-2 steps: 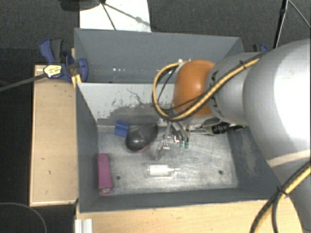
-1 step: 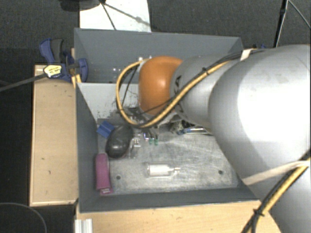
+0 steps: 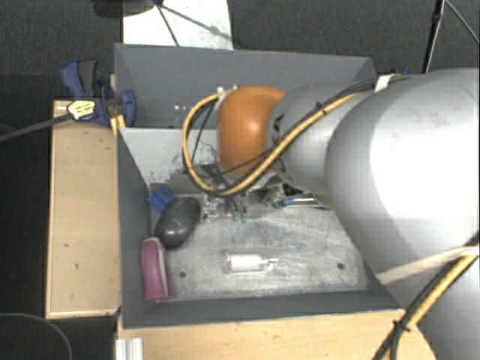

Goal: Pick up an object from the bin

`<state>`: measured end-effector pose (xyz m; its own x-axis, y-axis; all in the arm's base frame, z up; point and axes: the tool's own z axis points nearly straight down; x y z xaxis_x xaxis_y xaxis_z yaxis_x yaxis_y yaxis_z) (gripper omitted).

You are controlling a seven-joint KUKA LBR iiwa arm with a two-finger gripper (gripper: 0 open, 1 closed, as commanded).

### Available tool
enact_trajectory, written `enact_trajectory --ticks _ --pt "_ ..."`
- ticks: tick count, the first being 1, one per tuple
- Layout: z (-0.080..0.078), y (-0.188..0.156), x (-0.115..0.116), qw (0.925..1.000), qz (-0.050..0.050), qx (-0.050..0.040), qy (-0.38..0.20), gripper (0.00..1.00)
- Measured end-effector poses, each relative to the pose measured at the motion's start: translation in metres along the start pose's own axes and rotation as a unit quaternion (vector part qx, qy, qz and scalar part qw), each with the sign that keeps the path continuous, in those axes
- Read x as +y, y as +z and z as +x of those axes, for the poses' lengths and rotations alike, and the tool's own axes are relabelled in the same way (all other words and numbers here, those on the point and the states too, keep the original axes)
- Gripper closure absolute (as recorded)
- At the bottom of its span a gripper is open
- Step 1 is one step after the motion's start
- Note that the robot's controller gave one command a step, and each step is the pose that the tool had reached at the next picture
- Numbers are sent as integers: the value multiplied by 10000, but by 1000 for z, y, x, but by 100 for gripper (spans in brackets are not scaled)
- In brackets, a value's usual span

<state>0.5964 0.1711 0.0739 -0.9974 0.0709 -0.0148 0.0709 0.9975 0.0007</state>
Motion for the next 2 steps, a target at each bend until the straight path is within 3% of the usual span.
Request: enact_trajectory --ticks 1,2 --pt "4 -75 5 10000 -16 24 -60 100" --pt "6 -70 4 10000 1 62 -75 0"
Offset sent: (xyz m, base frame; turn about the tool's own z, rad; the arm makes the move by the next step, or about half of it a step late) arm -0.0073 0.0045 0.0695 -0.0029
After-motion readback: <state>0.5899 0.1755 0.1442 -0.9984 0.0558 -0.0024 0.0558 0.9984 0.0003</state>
